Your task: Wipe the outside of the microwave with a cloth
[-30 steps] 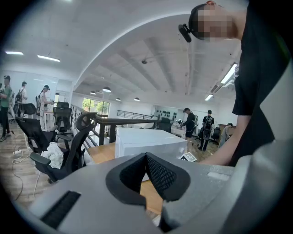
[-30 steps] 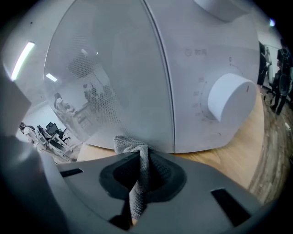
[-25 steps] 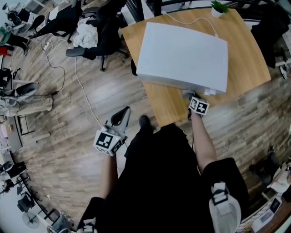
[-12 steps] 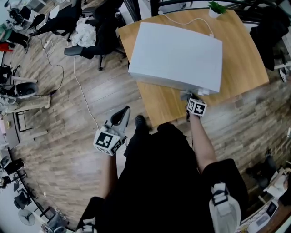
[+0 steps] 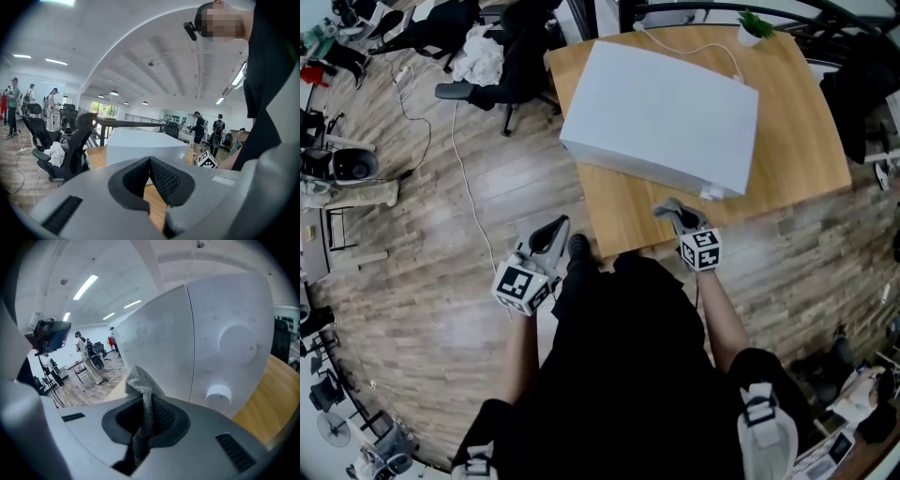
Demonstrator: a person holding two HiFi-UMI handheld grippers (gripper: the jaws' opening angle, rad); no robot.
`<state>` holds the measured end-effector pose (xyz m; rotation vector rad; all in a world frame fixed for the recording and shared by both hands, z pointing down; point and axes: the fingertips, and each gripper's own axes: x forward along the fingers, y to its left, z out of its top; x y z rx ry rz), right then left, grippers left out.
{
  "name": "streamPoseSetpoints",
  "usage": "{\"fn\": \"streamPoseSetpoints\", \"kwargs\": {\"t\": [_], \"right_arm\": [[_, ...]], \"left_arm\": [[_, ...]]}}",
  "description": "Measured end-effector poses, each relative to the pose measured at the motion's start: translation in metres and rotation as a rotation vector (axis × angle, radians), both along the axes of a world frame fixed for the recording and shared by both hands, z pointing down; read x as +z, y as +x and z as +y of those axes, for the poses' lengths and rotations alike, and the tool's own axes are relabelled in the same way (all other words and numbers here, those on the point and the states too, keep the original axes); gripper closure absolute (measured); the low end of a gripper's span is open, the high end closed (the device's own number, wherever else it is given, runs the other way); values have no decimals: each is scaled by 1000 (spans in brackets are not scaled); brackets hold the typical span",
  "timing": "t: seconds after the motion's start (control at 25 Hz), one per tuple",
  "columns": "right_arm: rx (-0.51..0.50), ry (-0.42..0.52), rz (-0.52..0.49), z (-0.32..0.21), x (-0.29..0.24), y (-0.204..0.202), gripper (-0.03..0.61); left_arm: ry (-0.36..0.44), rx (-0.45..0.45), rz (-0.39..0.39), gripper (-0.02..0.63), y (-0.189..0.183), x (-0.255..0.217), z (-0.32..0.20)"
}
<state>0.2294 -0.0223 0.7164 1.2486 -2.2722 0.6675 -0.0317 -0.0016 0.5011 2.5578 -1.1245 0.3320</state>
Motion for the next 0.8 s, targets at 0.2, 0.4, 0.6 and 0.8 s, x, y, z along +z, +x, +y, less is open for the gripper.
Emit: {"fn": "streamPoseSetpoints", "kwargs": {"t": [0.2,0.4,0.6,0.8], "right_arm": [[-132,153,-32,-5,-73,-21,561],[-260,301,-80,3,-143,-44,561],[-321,332,-69,14,-180,-62,563],[-363,368,-67,19,-198,-73,563]], "left_arm": [[44,13,13,612,13,0,2],[29,15,13,612,25,2,5],[53,29,26,612,30,1,6],[60,21,20,612,28,-5,11]]}}
